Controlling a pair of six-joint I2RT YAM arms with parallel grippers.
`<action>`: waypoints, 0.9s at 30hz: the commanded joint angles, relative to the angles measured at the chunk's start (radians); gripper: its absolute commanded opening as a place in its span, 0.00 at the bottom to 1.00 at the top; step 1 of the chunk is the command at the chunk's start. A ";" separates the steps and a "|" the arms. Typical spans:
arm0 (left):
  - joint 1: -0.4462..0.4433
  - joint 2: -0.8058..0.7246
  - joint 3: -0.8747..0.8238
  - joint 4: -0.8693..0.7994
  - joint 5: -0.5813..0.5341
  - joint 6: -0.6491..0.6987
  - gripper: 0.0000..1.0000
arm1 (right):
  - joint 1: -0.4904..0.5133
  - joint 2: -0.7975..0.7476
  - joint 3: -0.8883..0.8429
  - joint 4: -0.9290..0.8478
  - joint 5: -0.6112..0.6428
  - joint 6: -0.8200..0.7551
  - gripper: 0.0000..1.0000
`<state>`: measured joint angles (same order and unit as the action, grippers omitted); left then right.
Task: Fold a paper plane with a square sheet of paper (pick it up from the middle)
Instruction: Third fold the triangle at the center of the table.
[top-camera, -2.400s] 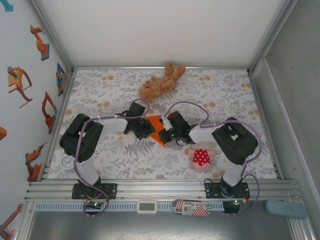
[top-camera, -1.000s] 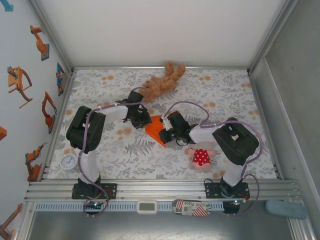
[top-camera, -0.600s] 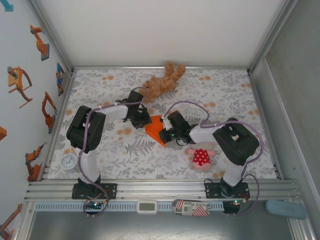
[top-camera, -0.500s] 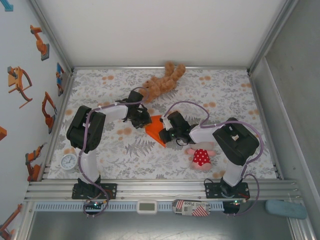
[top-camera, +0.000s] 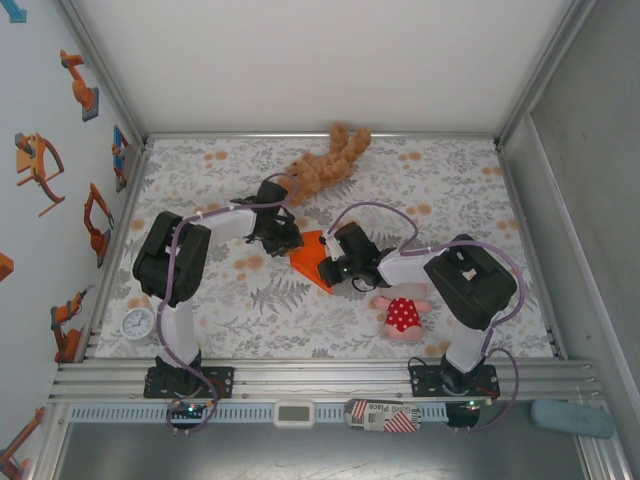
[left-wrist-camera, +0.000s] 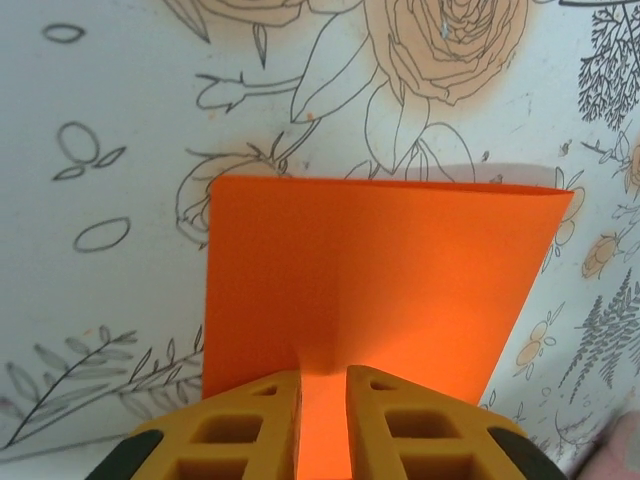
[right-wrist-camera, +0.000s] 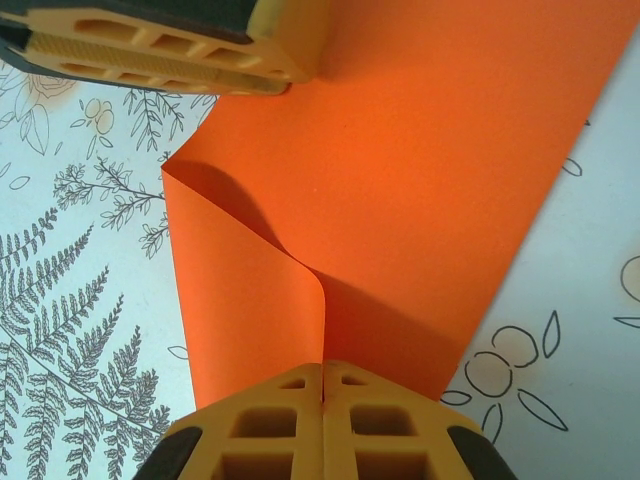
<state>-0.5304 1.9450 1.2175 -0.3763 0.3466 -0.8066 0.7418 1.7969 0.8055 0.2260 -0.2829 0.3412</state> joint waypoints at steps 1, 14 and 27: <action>-0.006 -0.106 0.006 -0.016 -0.013 -0.004 0.25 | -0.006 0.012 0.012 -0.020 0.017 0.000 0.00; -0.098 -0.238 -0.249 0.245 0.047 -0.207 0.21 | -0.006 0.021 0.014 -0.010 0.010 0.006 0.00; -0.130 -0.156 -0.261 0.258 0.070 -0.216 0.13 | -0.007 0.021 0.015 -0.014 0.011 0.005 0.00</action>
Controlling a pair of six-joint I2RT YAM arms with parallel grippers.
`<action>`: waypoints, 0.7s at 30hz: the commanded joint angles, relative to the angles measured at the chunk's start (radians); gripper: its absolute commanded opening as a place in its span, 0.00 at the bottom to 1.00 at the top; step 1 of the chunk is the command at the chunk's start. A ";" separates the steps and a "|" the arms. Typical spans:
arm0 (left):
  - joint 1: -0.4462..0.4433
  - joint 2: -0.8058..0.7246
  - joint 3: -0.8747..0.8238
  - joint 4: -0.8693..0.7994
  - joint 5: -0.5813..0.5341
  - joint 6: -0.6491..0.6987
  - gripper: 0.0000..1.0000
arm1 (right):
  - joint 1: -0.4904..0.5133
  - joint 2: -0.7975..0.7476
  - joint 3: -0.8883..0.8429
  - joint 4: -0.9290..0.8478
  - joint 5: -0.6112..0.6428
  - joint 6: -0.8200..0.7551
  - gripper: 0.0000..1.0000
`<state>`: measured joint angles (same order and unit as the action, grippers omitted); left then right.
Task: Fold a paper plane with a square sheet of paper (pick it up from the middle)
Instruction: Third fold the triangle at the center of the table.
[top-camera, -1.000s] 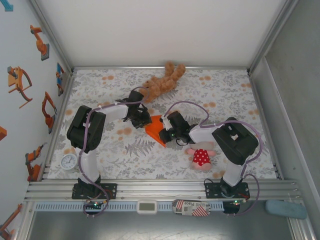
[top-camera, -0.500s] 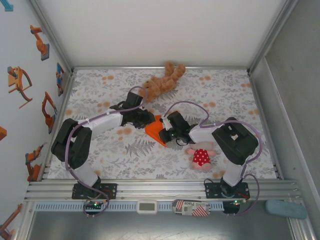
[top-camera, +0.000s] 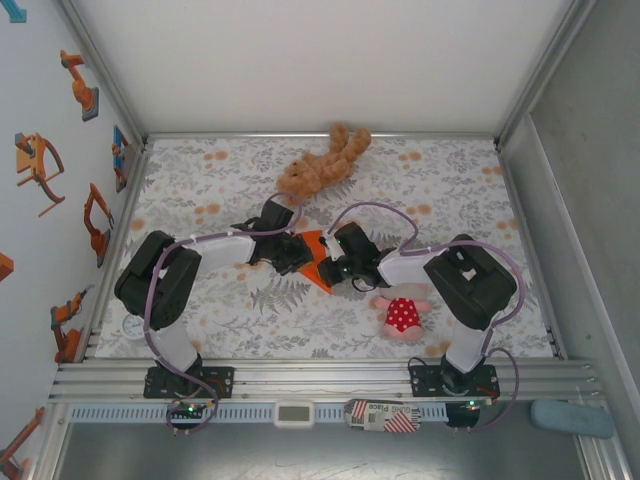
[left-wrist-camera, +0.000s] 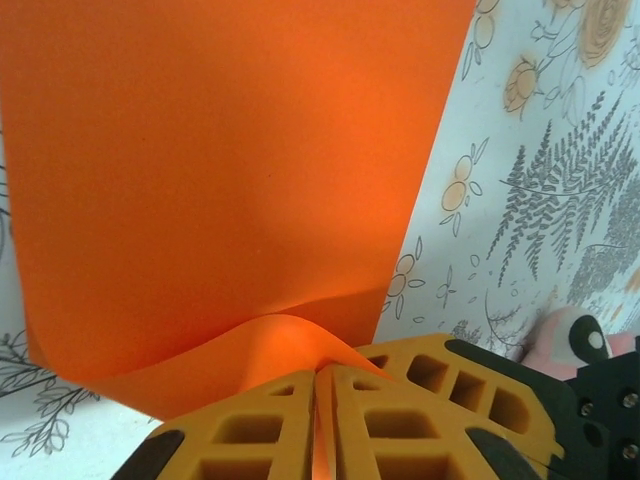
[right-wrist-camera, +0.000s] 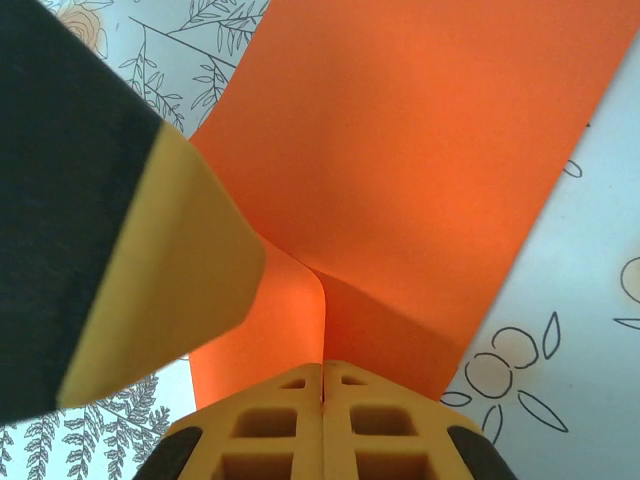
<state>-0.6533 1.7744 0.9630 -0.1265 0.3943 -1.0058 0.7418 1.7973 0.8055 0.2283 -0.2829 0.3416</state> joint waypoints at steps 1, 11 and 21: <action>-0.009 0.016 -0.010 0.007 0.023 -0.016 0.13 | -0.007 0.019 0.017 -0.017 0.011 0.005 0.00; -0.011 0.022 -0.033 -0.025 -0.010 -0.002 0.13 | -0.007 0.024 0.018 -0.020 0.012 0.005 0.00; -0.011 0.047 -0.035 -0.048 -0.032 0.003 0.13 | -0.008 0.025 0.017 -0.019 0.011 0.004 0.00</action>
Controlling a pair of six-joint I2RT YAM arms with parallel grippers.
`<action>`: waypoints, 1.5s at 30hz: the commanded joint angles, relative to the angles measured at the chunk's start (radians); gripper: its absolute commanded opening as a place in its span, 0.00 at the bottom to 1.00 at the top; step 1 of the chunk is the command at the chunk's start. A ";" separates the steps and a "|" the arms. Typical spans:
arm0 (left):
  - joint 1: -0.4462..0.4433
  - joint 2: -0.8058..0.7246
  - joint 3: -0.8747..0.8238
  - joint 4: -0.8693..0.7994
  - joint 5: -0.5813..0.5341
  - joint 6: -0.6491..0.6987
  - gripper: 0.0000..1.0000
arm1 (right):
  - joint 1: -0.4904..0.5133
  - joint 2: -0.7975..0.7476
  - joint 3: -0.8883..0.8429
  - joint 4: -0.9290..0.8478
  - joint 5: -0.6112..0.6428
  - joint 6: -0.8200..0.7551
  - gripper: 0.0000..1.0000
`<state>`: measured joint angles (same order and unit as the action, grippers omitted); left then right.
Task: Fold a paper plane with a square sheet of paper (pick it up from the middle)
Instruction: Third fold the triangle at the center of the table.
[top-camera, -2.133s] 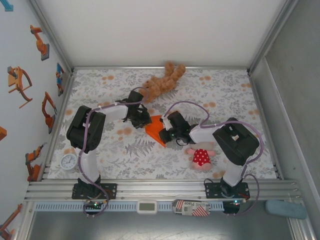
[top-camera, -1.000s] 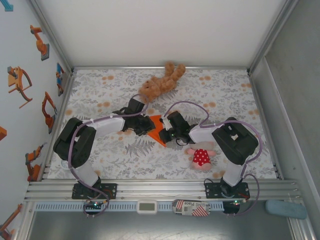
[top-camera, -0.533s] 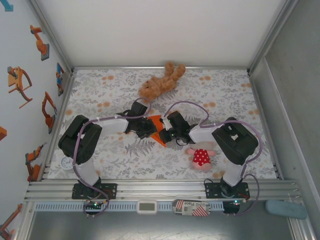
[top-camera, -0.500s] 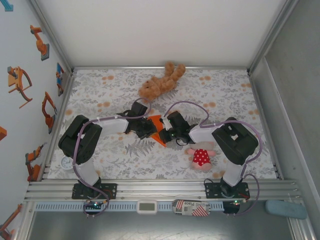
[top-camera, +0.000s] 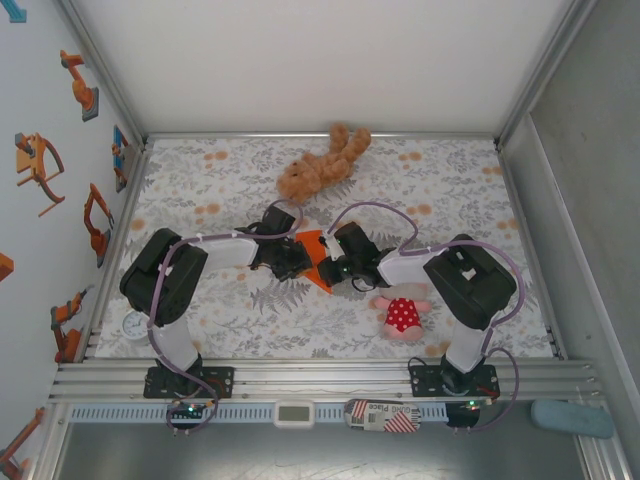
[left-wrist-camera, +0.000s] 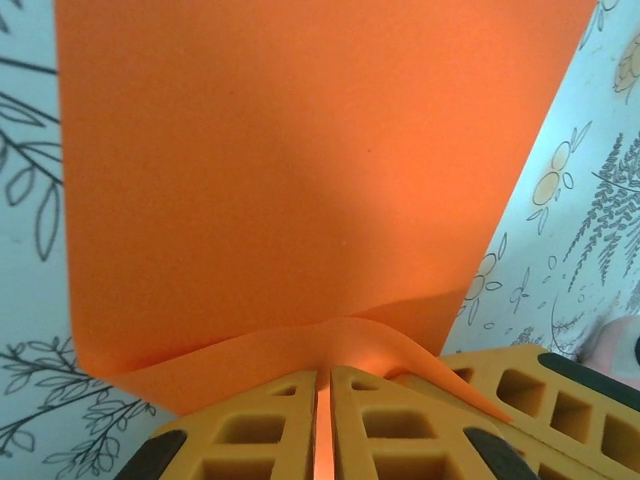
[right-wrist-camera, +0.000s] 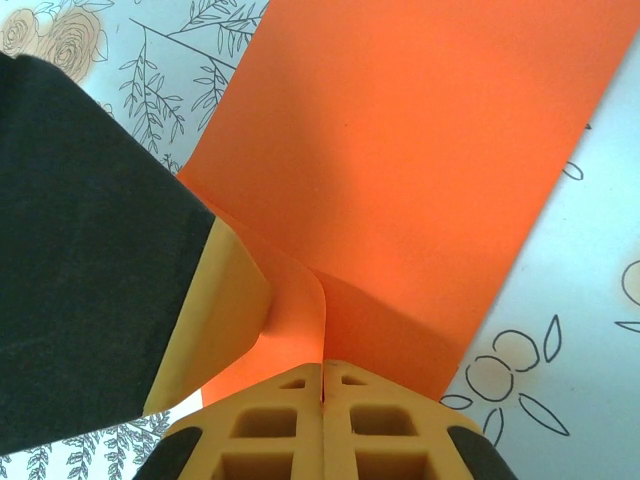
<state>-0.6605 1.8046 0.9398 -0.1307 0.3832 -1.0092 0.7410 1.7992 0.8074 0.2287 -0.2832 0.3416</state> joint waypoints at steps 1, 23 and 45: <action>-0.003 0.019 -0.012 -0.049 -0.024 0.008 0.13 | -0.007 0.024 0.015 -0.020 0.012 0.005 0.00; -0.004 0.037 -0.062 -0.068 -0.090 0.014 0.11 | -0.065 -0.147 0.117 -0.281 0.076 0.122 0.32; -0.004 0.048 -0.059 -0.066 -0.102 0.008 0.12 | -0.077 -0.023 0.117 -0.198 -0.381 0.176 0.00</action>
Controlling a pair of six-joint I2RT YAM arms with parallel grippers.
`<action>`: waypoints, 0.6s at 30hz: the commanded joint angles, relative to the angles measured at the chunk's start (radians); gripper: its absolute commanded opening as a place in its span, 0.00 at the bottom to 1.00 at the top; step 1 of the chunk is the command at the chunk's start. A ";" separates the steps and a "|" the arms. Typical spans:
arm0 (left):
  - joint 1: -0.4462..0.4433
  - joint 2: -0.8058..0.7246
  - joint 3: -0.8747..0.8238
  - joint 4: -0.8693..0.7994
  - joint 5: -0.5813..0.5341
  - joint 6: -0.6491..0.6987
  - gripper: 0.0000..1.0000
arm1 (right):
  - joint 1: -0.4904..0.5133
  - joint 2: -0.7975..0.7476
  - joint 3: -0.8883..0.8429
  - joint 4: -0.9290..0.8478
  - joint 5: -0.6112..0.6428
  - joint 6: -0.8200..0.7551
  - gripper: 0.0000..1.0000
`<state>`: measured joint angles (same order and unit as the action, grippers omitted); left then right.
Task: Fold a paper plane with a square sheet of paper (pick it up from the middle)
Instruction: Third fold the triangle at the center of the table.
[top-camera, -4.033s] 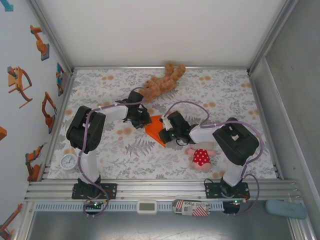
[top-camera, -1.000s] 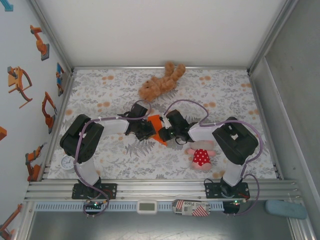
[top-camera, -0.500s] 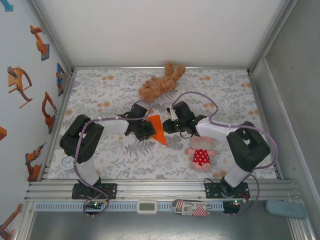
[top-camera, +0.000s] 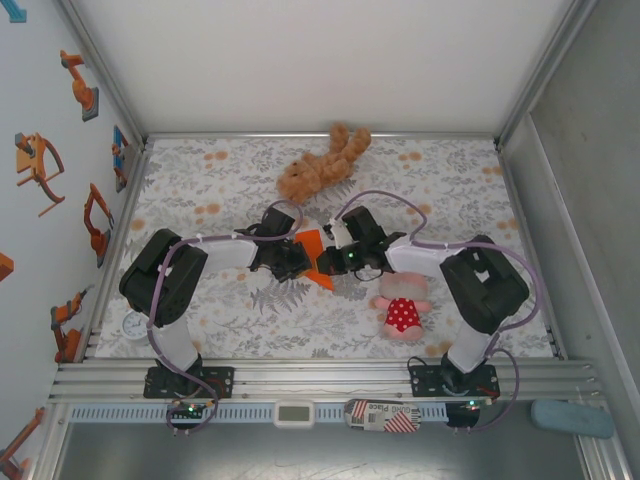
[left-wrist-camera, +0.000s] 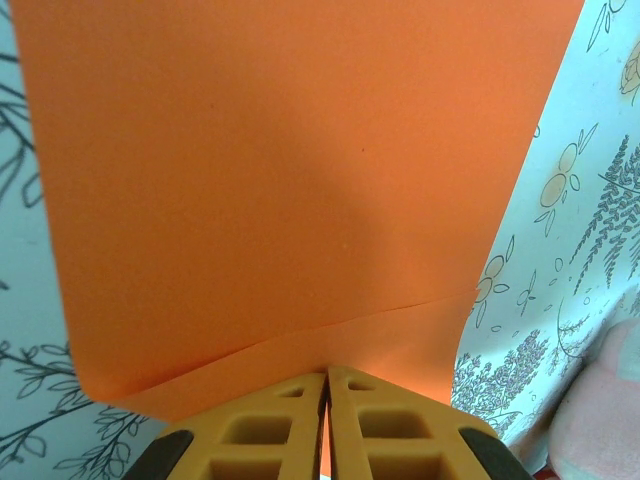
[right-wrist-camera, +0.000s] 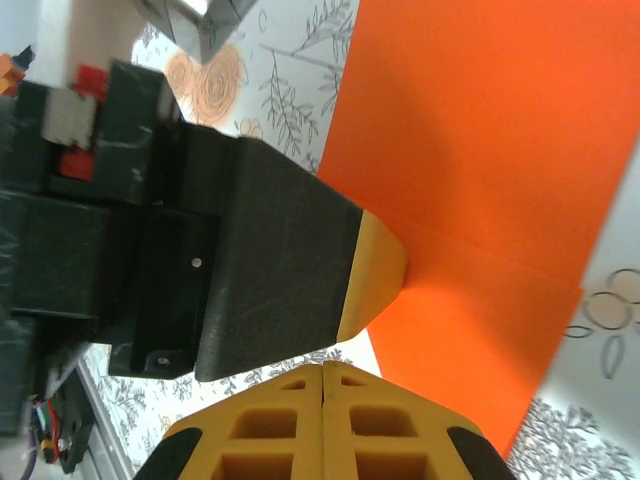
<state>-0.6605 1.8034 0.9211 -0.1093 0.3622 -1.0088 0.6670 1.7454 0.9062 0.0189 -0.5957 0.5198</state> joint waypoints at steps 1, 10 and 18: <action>-0.003 0.050 -0.039 -0.089 -0.079 0.008 0.11 | -0.003 0.040 0.022 0.008 -0.074 -0.007 0.00; -0.004 0.056 -0.027 -0.107 -0.070 0.016 0.11 | -0.003 0.096 0.045 -0.030 -0.050 -0.022 0.00; -0.004 0.064 -0.021 -0.110 -0.066 0.018 0.11 | -0.003 0.122 0.062 -0.063 -0.059 -0.048 0.00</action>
<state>-0.6605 1.8042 0.9230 -0.1123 0.3634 -1.0084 0.6670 1.8492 0.9413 -0.0113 -0.6395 0.4984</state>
